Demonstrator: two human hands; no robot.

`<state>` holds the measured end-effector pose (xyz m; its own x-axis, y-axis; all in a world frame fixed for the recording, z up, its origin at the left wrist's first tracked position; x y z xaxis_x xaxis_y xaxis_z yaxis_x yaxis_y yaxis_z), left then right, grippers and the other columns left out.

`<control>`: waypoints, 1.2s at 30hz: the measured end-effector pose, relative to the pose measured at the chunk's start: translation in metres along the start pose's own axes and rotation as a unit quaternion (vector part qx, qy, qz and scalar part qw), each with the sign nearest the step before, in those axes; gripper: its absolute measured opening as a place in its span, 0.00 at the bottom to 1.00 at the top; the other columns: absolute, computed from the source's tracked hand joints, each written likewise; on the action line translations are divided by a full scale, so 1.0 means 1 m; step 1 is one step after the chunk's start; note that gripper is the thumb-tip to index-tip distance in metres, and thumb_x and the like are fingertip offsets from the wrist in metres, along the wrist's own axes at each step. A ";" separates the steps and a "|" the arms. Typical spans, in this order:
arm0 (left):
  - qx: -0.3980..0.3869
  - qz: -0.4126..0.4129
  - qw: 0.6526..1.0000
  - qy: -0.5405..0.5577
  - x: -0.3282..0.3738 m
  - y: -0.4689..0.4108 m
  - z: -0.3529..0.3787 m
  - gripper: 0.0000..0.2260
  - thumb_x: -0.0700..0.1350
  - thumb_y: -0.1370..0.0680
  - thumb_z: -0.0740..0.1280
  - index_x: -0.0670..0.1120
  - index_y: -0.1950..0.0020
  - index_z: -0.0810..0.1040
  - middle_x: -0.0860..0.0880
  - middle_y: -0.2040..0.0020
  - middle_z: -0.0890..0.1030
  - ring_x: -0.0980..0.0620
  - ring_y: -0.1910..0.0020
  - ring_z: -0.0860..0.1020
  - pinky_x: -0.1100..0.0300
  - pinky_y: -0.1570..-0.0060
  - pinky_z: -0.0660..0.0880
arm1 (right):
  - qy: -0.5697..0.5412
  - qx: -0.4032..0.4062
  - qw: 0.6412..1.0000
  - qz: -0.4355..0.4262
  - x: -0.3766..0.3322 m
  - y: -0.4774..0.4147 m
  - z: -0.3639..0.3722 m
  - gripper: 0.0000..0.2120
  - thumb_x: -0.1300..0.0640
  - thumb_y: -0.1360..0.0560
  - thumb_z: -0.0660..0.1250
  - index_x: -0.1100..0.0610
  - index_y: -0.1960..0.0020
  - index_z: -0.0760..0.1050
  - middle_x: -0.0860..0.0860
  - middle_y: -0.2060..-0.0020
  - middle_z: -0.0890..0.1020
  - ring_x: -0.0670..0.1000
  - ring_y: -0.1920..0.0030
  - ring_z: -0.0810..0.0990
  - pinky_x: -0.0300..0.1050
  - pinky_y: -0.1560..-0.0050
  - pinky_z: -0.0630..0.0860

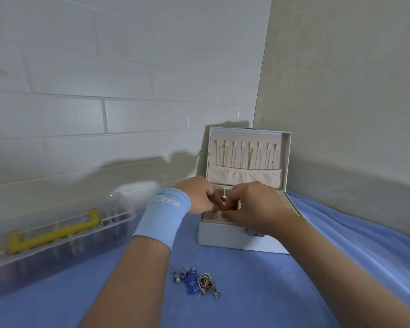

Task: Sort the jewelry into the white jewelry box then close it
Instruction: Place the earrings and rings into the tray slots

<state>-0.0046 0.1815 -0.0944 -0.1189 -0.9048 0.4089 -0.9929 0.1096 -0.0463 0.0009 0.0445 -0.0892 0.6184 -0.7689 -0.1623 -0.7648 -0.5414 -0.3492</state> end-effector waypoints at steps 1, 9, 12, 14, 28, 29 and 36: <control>0.002 -0.004 1.000 -0.001 -0.001 -0.001 0.000 0.08 0.47 0.24 0.71 0.55 0.46 0.86 0.51 0.48 0.83 0.51 0.50 0.81 0.57 0.49 0.78 | 0.010 0.002 1.000 -0.004 -0.001 0.000 0.001 0.05 0.48 0.28 0.72 0.47 0.54 0.84 0.43 0.57 0.83 0.47 0.56 0.80 0.45 0.55 0.77; -0.004 0.004 1.000 0.009 0.002 0.002 -0.002 0.08 0.46 0.23 0.71 0.56 0.48 0.86 0.55 0.47 0.83 0.54 0.51 0.79 0.63 0.55 0.73 | -0.020 -0.063 0.998 0.008 0.004 0.001 0.004 0.12 0.42 0.25 0.65 0.46 0.56 0.84 0.46 0.60 0.84 0.48 0.59 0.80 0.50 0.57 0.79; -0.007 0.003 1.000 0.010 0.002 0.002 -0.001 0.08 0.47 0.25 0.72 0.55 0.47 0.86 0.53 0.48 0.84 0.51 0.50 0.81 0.57 0.48 0.78 | -0.036 -0.056 0.998 0.020 0.005 0.001 -0.001 0.10 0.49 0.24 0.63 0.44 0.53 0.85 0.42 0.57 0.82 0.48 0.55 0.79 0.48 0.54 0.78; -0.009 0.002 1.000 0.002 0.002 0.001 -0.001 0.08 0.48 0.26 0.73 0.53 0.48 0.86 0.51 0.49 0.84 0.49 0.49 0.81 0.54 0.47 0.78 | -0.025 -0.065 0.998 0.013 0.004 0.002 -0.001 0.13 0.54 0.23 0.62 0.42 0.50 0.85 0.38 0.55 0.77 0.46 0.52 0.77 0.44 0.53 0.74; -0.002 0.019 0.998 0.062 0.008 0.019 -0.005 0.07 0.46 0.26 0.72 0.57 0.52 0.87 0.60 0.57 0.83 0.59 0.56 0.79 0.64 0.53 0.74 | -0.038 -0.062 0.997 0.003 0.008 0.001 -0.001 0.15 0.57 0.21 0.61 0.41 0.49 0.84 0.40 0.51 0.77 0.47 0.51 0.77 0.43 0.53 0.72; 0.019 0.016 0.997 0.074 0.005 0.023 -0.010 0.06 0.46 0.26 0.73 0.56 0.53 0.86 0.59 0.58 0.83 0.60 0.57 0.79 0.65 0.55 0.74 | -0.048 -0.054 0.997 0.001 0.007 0.002 -0.005 0.15 0.57 0.21 0.62 0.42 0.50 0.84 0.40 0.52 0.77 0.47 0.52 0.77 0.42 0.54 0.72; 0.002 -0.005 0.999 0.039 -0.014 0.060 -0.014 0.03 0.46 0.25 0.72 0.54 0.55 0.81 0.55 0.56 0.82 0.56 0.56 0.79 0.63 0.53 0.75 | -0.115 -0.154 0.978 -0.081 -0.036 0.018 -0.005 0.08 0.57 0.25 0.69 0.47 0.54 0.85 0.39 0.61 0.82 0.35 0.64 0.77 0.29 0.62 0.69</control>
<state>-0.0625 0.2061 -0.0902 -0.1079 -0.8712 0.4790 -0.9941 0.0986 -0.0446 -0.0366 0.0610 -0.0855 0.7327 -0.5874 -0.3435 -0.6503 -0.7531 -0.0993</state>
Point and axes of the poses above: each hand's wrist, its own y-axis away from the middle knuckle, its own z-axis out of the palm, x = y × z, the point moved 6 cm from there along -y, towards the middle knuckle
